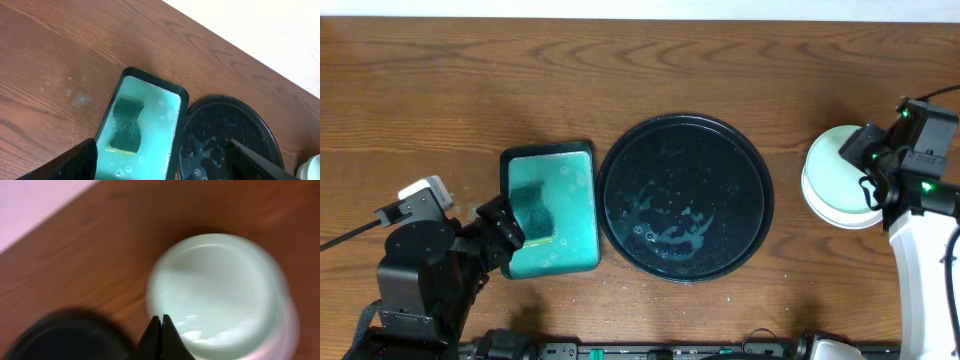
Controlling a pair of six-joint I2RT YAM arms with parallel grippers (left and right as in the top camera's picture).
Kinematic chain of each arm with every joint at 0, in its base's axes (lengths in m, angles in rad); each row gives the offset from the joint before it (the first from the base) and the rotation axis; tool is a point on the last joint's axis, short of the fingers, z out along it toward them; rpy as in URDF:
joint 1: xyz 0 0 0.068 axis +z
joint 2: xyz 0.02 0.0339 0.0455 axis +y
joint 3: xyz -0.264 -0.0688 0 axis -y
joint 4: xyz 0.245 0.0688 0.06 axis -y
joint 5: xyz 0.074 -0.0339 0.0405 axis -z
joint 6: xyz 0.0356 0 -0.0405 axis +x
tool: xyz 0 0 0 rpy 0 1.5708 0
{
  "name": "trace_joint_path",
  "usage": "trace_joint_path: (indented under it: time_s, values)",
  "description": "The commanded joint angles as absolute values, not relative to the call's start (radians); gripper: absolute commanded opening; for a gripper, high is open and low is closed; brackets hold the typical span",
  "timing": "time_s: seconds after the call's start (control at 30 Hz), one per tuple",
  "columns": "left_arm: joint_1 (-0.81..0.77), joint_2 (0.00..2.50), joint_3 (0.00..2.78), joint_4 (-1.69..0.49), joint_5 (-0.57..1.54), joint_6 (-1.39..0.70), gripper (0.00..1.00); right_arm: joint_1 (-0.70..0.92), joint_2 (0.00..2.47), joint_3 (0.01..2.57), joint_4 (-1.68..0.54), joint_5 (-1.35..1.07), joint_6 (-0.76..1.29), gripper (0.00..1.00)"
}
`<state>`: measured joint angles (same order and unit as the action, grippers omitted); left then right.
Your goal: Clean dirty plates on tray and stack at the side
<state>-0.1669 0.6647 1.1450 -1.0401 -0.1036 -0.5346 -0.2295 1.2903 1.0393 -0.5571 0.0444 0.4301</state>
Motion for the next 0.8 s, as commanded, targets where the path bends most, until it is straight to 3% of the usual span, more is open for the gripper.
trace_joint_path:
  time_s: [0.0,0.37,0.77]
  values:
    - [-0.164,0.665,1.162,-1.039,-0.105,-0.532,0.81,-0.229,1.383,1.032,-0.556,0.284,0.499,0.01]
    - [-0.164,0.665,1.162,-1.039,-0.105,-0.532,0.81,-0.228,1.716,1.032,-0.568,0.159,0.5,0.01]
    - [-0.164,0.665,1.162,-1.039,-0.105,-0.532,0.81,-0.227,1.699,1.032,-0.933,0.076,0.501,0.06]
